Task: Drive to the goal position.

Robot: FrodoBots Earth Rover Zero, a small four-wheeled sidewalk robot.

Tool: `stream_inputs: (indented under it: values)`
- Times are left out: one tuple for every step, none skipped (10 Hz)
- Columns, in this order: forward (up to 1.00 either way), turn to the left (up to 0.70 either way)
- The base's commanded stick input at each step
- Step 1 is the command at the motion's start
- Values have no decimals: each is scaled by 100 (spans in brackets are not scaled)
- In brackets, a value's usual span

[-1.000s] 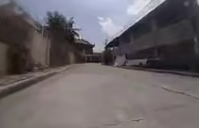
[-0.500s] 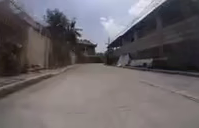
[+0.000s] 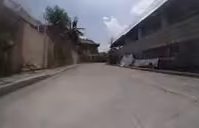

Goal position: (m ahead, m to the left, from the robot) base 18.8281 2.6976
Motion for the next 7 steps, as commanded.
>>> stream_inputs:
  values:
    - [100, 0]
    - [100, 0]
    - [100, 0]
    - [100, 0]
    - [100, 0]
    - [100, 0]
    - [100, 0]
